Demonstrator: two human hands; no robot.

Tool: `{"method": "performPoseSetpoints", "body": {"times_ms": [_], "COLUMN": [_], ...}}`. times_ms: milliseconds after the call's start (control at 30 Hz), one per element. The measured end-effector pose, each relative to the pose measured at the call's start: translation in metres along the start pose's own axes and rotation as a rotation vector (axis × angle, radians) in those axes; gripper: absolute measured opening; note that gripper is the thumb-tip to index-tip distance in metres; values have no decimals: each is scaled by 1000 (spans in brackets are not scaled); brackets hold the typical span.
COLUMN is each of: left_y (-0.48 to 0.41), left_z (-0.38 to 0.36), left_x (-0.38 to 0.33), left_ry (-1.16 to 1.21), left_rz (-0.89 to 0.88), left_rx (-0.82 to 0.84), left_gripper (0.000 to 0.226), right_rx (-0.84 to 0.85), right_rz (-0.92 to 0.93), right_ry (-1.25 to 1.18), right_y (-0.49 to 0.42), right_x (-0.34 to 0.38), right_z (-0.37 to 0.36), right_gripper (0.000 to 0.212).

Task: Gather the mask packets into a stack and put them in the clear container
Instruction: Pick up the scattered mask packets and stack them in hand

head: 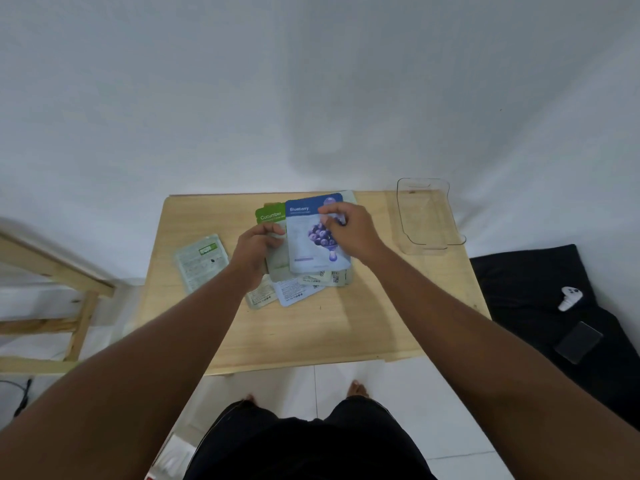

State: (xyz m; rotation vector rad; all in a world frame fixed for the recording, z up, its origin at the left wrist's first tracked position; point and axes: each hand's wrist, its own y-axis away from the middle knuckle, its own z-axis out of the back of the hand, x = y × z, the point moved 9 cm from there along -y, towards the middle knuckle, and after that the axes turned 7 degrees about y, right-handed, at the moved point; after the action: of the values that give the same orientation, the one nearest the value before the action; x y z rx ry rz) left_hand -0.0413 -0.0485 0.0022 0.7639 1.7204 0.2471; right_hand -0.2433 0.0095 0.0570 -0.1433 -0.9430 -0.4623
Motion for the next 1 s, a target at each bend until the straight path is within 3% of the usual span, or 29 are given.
{"method": "performPoseSetpoints", "body": {"times_ms": [233, 400, 467, 567, 667, 767, 867, 1000], "left_y": [3, -5, -8, -11, -15, -19, -23, -27], "left_z": [-3, 26, 39, 53, 63, 72, 78, 83], "left_x": [-7, -13, -13, -9, -3, -1, 0, 3], "left_ry": [-14, 16, 39, 48, -13, -53, -67, -59], "left_rz": [-12, -14, 2, 24, 29, 29, 23, 45], "left_rx": [96, 15, -39, -95, -116, -133, -135, -145], "left_gripper": [26, 33, 38, 39, 40, 42, 42, 44], "right_rx": [-31, -101, -141, -23, 81, 78, 35, -27], "right_rz": [-61, -122, -165, -219, -357, -421, -462, -478], "right_ry": [-42, -124, -41, 184, 254, 360, 383, 215], "right_y": [-1, -12, -9, 0, 12, 14, 12, 3], "right_x": [12, 0, -24, -69, -100, -101, -101, -114], "right_z": [-35, -21, -12, -31, -60, -78, -83, -79], "right_gripper": [25, 24, 20, 20, 44, 72, 61, 44]}}
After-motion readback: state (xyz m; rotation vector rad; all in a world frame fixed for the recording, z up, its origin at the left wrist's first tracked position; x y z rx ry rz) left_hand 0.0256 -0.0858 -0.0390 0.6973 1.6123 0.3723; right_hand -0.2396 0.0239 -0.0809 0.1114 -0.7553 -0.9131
